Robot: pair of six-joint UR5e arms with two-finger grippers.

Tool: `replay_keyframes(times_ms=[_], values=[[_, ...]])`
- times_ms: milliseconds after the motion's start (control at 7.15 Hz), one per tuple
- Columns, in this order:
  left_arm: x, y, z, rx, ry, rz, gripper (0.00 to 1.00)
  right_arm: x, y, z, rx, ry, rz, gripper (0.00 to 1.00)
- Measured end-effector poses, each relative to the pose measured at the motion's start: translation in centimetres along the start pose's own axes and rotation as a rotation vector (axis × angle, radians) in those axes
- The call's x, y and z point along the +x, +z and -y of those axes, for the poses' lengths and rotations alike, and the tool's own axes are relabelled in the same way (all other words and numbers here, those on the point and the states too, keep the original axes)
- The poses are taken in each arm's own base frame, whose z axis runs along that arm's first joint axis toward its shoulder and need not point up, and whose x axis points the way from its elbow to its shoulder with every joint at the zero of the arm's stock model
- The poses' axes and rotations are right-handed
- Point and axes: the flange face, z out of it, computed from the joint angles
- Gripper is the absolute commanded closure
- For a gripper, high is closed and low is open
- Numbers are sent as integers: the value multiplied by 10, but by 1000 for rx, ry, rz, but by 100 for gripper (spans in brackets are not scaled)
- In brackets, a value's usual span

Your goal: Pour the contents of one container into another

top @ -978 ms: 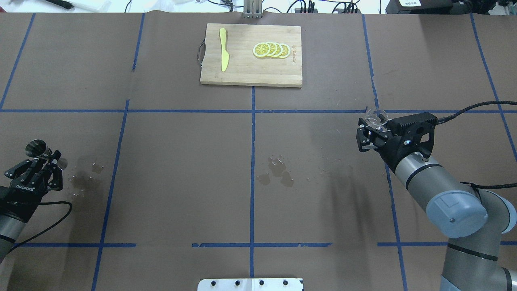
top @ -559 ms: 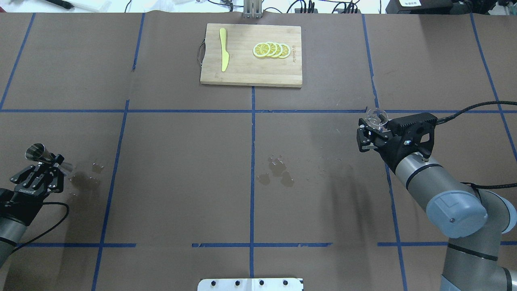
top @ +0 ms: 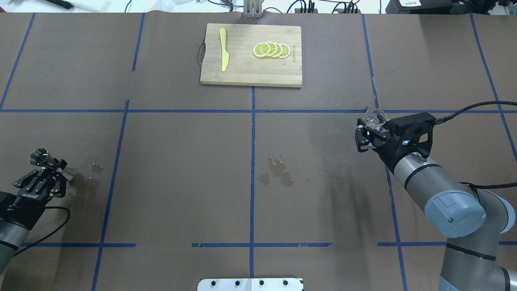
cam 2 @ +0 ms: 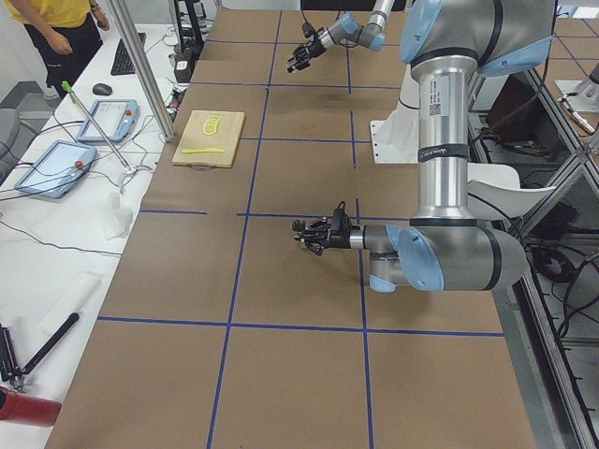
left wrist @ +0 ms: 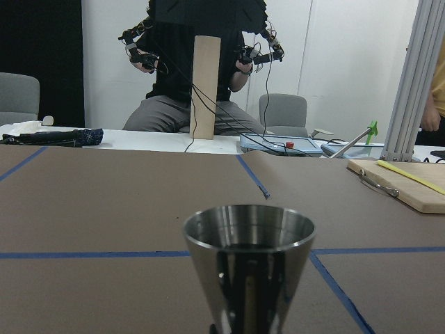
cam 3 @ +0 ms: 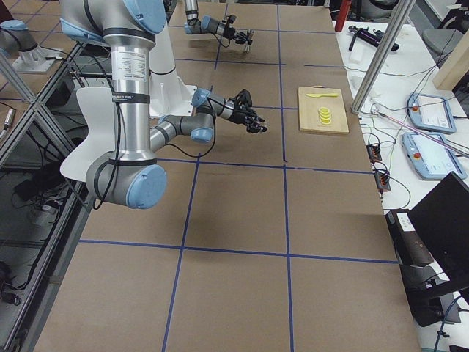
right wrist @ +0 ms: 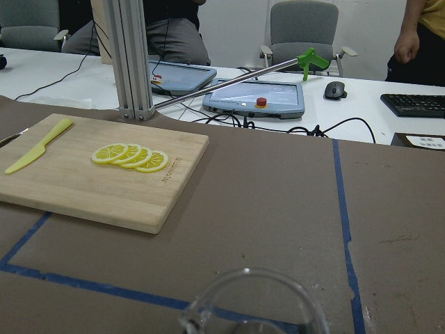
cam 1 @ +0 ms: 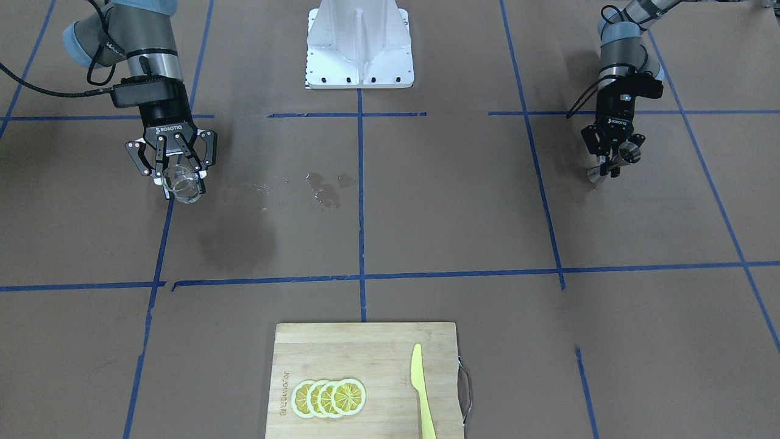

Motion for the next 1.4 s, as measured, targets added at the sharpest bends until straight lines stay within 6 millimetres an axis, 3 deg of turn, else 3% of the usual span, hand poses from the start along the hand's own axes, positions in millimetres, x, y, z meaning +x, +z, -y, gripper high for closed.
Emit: replay_keyframes(times_ms=[1398], values=[[5,-7,-10,-25,48,-19,100,-5,-1,3,3,8,10,100]])
